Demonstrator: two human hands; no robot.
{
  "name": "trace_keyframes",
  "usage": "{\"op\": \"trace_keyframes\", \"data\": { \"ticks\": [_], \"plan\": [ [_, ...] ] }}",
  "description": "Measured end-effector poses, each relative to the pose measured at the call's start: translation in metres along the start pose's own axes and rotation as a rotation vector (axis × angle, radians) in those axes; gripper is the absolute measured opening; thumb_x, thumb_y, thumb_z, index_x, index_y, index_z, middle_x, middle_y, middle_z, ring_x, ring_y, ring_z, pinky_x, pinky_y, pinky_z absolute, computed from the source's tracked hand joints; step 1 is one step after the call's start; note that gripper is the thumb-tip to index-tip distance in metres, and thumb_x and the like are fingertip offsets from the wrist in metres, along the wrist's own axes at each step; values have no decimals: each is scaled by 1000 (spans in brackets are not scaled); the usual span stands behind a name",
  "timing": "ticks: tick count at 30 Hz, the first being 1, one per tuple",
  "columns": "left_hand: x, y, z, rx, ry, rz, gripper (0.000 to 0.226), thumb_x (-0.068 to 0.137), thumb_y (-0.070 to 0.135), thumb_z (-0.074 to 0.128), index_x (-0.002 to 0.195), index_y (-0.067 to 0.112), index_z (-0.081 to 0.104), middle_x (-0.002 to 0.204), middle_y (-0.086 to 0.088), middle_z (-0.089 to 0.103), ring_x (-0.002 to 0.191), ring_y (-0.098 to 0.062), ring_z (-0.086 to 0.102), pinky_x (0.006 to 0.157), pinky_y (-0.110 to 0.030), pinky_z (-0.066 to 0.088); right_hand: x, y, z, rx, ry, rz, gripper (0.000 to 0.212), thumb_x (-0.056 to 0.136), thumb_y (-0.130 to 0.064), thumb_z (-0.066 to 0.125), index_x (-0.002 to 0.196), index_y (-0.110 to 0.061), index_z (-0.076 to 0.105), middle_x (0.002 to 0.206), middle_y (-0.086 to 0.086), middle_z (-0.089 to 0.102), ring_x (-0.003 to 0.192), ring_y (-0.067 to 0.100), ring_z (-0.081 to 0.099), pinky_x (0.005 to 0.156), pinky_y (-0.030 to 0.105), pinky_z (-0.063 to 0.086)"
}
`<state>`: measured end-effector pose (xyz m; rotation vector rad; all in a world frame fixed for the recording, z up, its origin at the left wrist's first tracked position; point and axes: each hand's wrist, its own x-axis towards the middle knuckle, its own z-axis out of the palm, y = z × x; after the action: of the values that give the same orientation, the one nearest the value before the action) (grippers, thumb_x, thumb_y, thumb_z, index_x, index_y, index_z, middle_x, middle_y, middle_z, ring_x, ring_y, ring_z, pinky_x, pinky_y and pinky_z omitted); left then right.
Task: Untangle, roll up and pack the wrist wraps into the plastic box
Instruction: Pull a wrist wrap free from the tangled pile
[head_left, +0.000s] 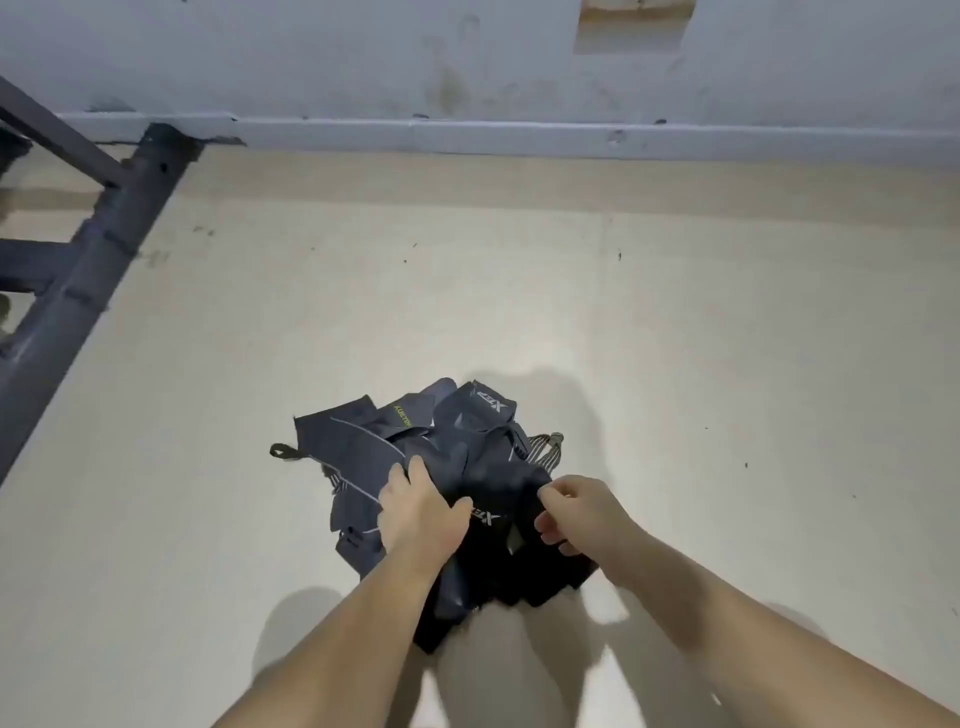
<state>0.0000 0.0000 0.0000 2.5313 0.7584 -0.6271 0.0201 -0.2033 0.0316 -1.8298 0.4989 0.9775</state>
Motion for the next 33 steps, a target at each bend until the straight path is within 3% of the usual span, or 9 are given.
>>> {"op": "trace_keyframes", "data": {
  "ticks": [3,7,9,11,13,17,23,27,33],
  "plan": [
    [8,-22,19,-100,-9,-97,95,81,51,79,154,18,30,143,-9,44,135,-35,41,101,-48,48,8,23,17,95,18,22,22,99,-18,48,82,-13,60,80,7,74,70,22,63,61,28,47],
    [0,-47,35,-263,47,-149,39,84,25,70,115,14,49,102,-5,63,103,-34,59,82,-43,54,4,53,40,143,-11,86,28,99,-18,49,72,-21,54,76,6,72,66,23,62,56,28,48],
    [-8,-49,28,-313,-26,-141,21,83,22,65,86,14,45,80,0,56,80,-28,56,68,-35,47,-1,56,46,112,-28,95,28,96,-18,50,69,-23,56,72,4,70,61,21,62,54,28,49],
    [-12,-45,18,-373,-95,-116,32,79,24,65,73,16,34,69,2,42,66,-23,42,61,-32,35,3,51,49,102,-40,75,32,86,-15,47,56,-23,45,61,1,50,48,17,41,47,26,36],
    [-18,-34,5,-512,-121,-128,28,70,27,65,70,17,39,67,1,42,65,-23,41,62,-33,35,14,44,49,111,-30,13,38,89,-13,49,58,-21,30,61,0,29,48,14,21,46,25,20],
    [-22,-26,-15,-733,-195,-147,15,81,10,67,79,13,53,72,-3,52,65,-21,47,59,-28,40,31,37,53,143,5,-25,45,92,-36,63,78,-20,24,71,3,29,54,16,28,55,29,24],
    [-31,-29,1,-714,-323,-106,26,87,5,69,112,9,65,103,-16,75,92,-30,72,86,-43,61,48,25,70,395,-136,151,50,94,-64,66,93,-15,67,56,-3,63,46,13,60,63,32,54],
    [-34,-7,2,-683,-481,26,25,82,2,71,105,12,74,99,-14,80,94,-30,77,81,-33,64,52,10,67,464,-180,162,70,70,-63,85,120,-15,77,102,9,82,91,29,79,85,43,63],
    [-56,17,-29,-756,-590,108,34,92,40,73,110,11,78,105,-4,80,95,-19,73,88,-33,58,11,-27,24,267,-312,83,49,95,-44,73,125,-5,75,120,16,77,109,36,73,105,49,54]
  ]
}}
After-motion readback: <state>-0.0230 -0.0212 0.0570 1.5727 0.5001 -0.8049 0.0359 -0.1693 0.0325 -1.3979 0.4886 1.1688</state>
